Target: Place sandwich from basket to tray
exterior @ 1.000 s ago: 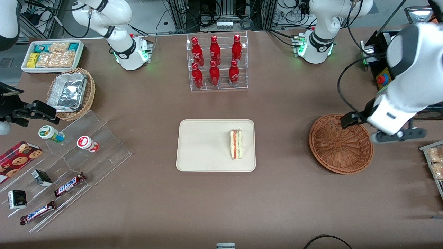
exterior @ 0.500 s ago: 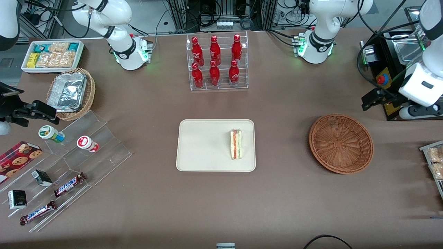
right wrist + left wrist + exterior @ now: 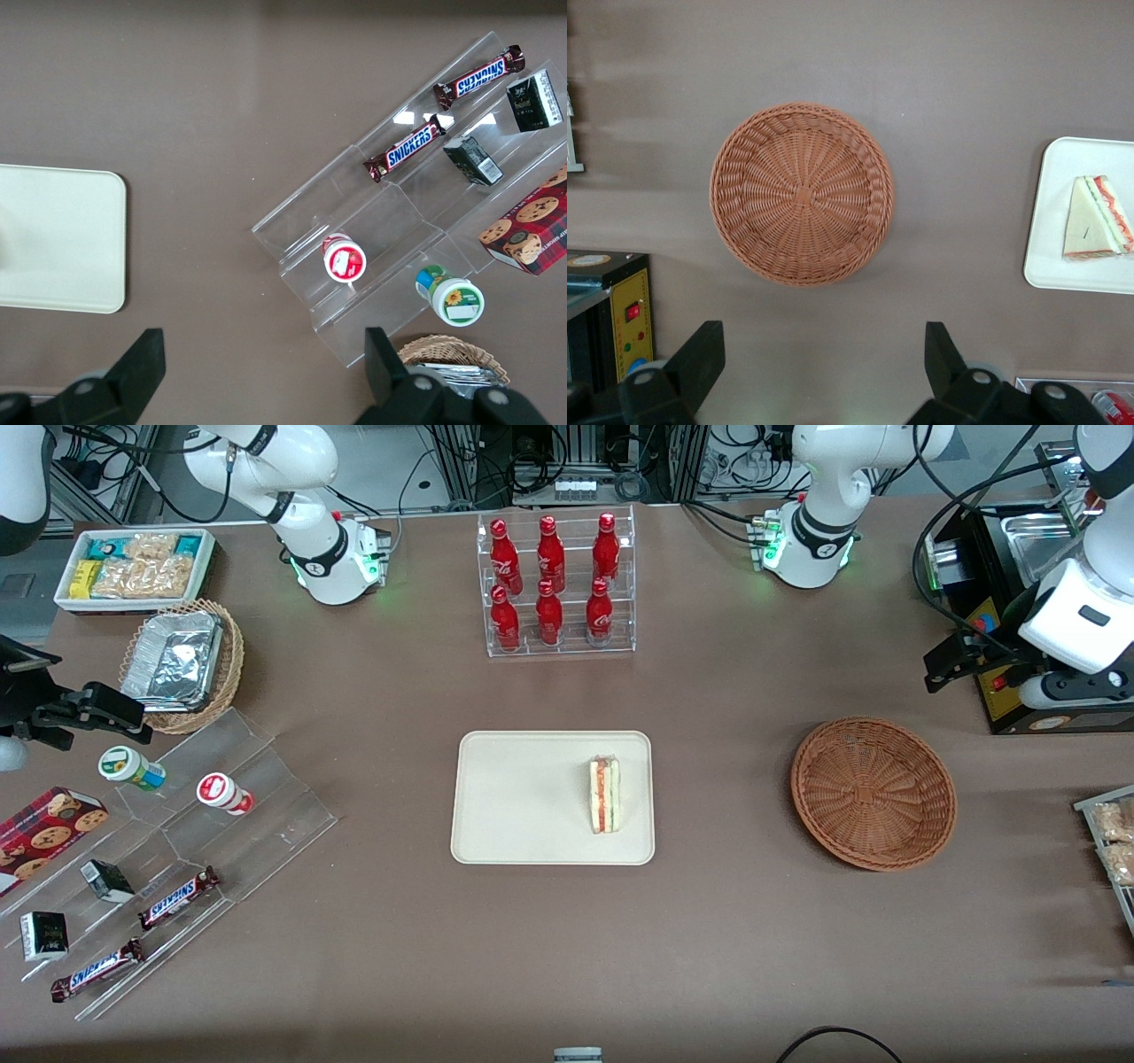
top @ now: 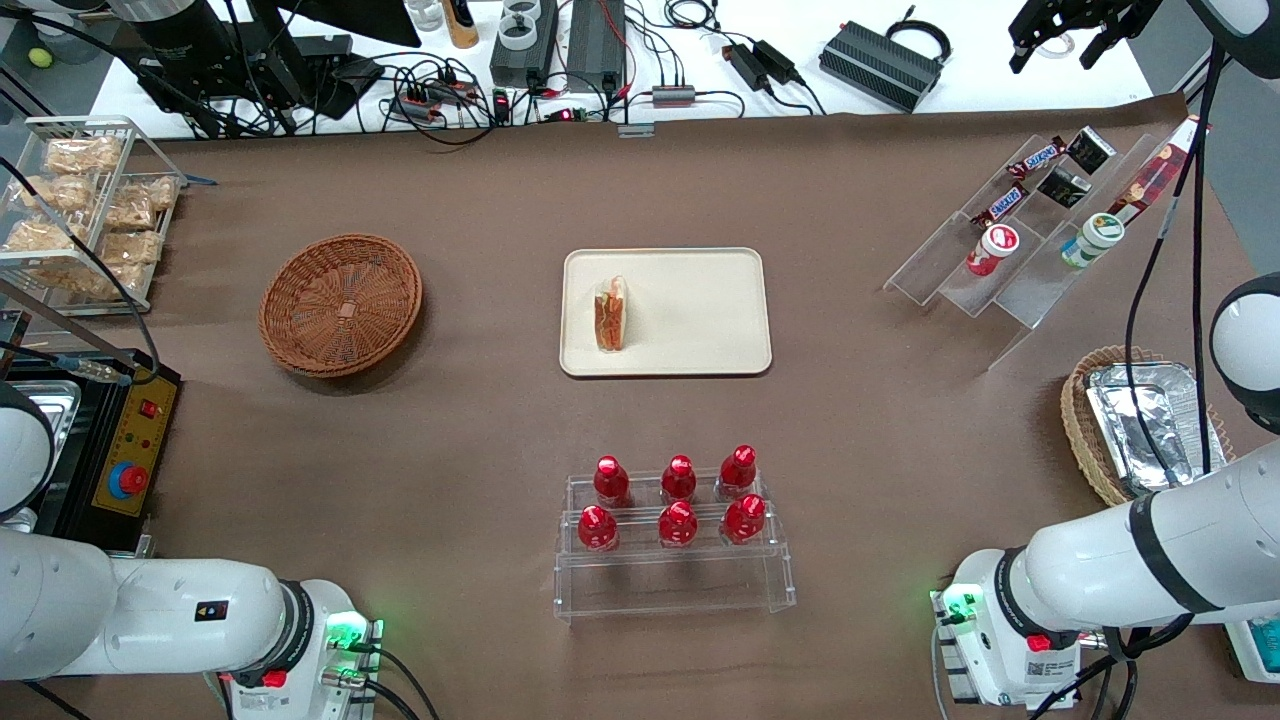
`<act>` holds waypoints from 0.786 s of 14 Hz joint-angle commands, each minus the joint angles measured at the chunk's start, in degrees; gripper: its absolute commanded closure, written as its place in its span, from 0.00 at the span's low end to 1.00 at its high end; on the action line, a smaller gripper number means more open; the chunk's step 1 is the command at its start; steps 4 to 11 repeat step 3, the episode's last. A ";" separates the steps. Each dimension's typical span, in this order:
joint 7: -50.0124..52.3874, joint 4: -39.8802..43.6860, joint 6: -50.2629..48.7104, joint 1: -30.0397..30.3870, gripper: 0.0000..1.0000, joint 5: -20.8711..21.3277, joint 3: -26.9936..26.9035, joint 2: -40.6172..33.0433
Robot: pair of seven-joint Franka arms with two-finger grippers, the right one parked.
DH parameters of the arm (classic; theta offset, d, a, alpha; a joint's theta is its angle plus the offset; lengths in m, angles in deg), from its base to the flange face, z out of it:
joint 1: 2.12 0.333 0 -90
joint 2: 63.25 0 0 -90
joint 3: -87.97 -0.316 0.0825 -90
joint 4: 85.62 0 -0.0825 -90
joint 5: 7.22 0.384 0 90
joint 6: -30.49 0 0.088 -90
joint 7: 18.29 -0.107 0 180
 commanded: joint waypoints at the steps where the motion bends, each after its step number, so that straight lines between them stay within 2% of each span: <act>1: 0.96 0.55 -1.81 0.33 0.00 0.63 0.47 -0.51; 11: 0.87 0.55 -1.81 0.41 0.00 0.71 0.47 -0.42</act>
